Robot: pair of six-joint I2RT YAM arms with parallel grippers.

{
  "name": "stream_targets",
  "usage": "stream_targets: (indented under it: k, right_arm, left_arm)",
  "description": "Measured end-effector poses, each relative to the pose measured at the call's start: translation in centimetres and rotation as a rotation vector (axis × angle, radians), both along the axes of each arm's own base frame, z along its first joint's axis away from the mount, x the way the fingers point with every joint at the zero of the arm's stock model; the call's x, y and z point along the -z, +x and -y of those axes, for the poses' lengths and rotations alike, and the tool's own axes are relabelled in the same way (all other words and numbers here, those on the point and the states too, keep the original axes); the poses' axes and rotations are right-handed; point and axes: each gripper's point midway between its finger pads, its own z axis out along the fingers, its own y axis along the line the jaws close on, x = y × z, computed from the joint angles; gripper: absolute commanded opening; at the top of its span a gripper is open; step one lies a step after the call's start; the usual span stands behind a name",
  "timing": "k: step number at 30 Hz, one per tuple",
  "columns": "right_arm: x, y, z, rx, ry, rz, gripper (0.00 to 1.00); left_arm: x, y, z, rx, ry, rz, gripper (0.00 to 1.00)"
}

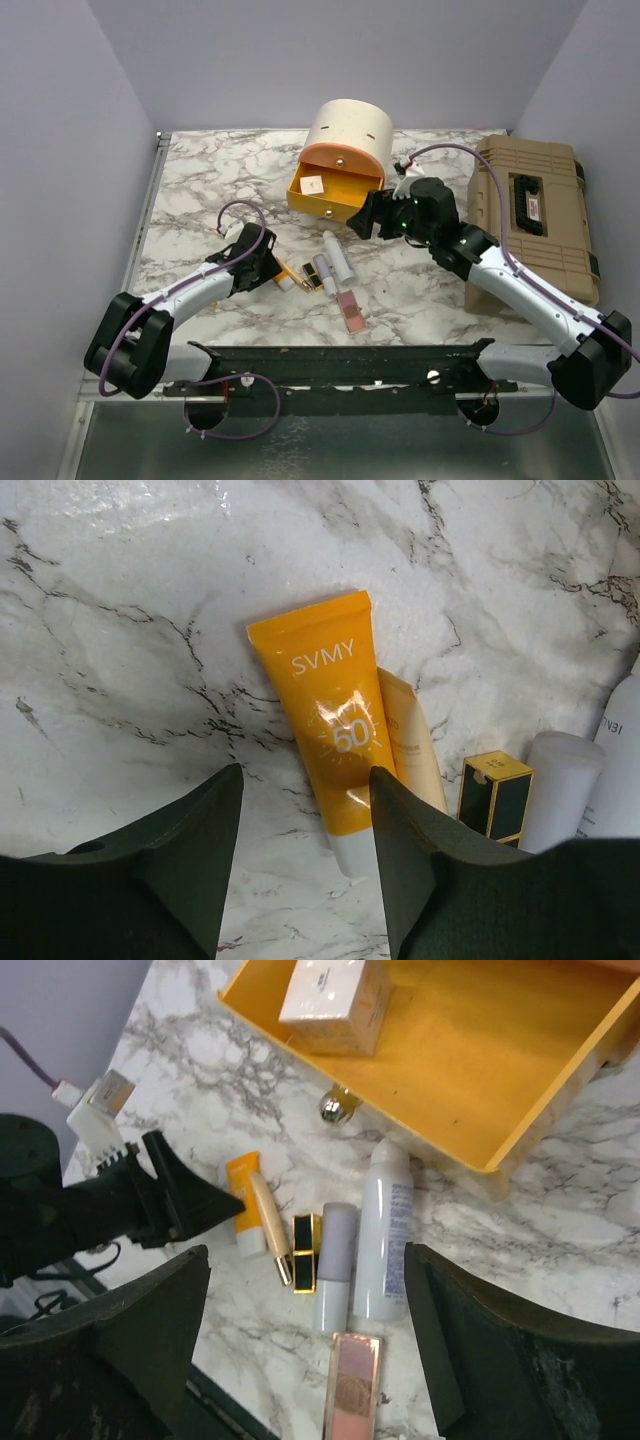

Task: Organize the makeup
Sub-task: Pick up the makeup from the corner of the board.

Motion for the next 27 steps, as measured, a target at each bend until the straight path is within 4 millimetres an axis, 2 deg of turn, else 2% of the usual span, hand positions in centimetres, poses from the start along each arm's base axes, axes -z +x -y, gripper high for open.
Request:
stream_targets:
  k: [6,8,12,17,23,27]
  right_arm:
    - [2.0,-3.0,-1.3,-0.153,-0.010,-0.096,0.79]
    - [3.9,-4.6,-1.7,-0.191,-0.043,-0.148,0.78]
    - [8.5,-9.2,-2.7,-0.287,-0.147,-0.277,0.77]
    - [13.9,-13.3,-2.5,-0.313,-0.286,-0.421,0.79]
    - [18.2,-15.1,-2.2,-0.251,-0.466,-0.501,0.75]
    - [20.0,-15.2,-2.0,-0.220,-0.557,-0.519,0.75]
  left_arm:
    - [0.2,0.1,0.0,0.012,0.010,0.000,0.54]
    - [0.2,0.1,0.0,0.014,0.011,0.001,0.54]
    - [0.1,0.0,-0.2,0.011,0.015,0.011,0.54]
    - [-0.4,0.1,-0.5,0.006,0.020,0.034,0.54]
    - [-1.4,0.4,-0.7,-0.002,0.022,0.071,0.55]
    - [-1.9,0.5,-1.0,-0.009,0.027,0.092,0.56]
